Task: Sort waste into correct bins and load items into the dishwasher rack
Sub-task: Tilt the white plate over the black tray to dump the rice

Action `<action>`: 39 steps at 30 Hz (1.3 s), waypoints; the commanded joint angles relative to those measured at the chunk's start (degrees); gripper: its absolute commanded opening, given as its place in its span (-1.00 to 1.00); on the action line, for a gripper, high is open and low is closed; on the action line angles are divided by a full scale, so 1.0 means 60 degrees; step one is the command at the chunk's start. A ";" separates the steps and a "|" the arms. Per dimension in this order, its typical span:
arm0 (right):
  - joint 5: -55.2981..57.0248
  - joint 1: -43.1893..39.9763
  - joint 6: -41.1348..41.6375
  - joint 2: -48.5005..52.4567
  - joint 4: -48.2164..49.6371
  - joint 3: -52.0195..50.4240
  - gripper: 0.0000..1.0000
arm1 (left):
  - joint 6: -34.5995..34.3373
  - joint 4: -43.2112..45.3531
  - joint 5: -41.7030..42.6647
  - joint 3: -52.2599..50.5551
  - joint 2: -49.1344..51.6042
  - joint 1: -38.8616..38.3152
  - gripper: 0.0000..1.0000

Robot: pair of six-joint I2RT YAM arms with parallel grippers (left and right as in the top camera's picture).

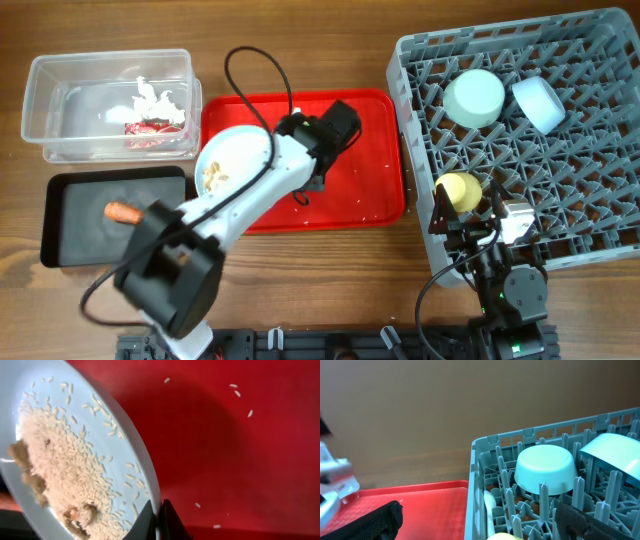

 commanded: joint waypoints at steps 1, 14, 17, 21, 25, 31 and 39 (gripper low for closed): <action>-0.0015 -0.0058 0.0069 -0.0018 0.0044 -0.0011 0.99 | 0.0215 -0.0331 -0.0350 0.0197 -0.0903 0.0120 -0.92; -0.0015 -0.0058 0.0073 -0.0018 0.0044 -0.0011 0.99 | 0.1534 -0.1115 0.2962 0.0193 -0.2288 0.3537 -0.92; -0.0015 -0.0058 0.0069 -0.0018 0.0044 -0.0011 1.00 | 0.2109 -0.1166 0.4076 0.0175 -0.2284 0.4659 -0.92; -0.0015 -0.0055 0.0069 -0.0018 0.0044 -0.0011 1.00 | 0.3180 -0.1195 0.6113 0.0117 -0.2306 0.6597 -0.92; -0.0015 -0.0058 0.0073 -0.0018 0.0044 -0.0011 1.00 | 0.4215 -0.1198 0.7981 0.0033 -0.2379 0.7916 -0.92; -0.0015 -0.0058 0.0069 -0.0018 0.0044 -0.0011 1.00 | 0.5752 -0.1242 1.0735 -0.0430 -0.2849 0.9643 -0.92; -0.0015 -0.0058 0.0066 -0.0018 0.0044 -0.0011 0.99 | 0.6721 -0.1479 1.2433 -0.1239 -0.3996 1.1890 -0.92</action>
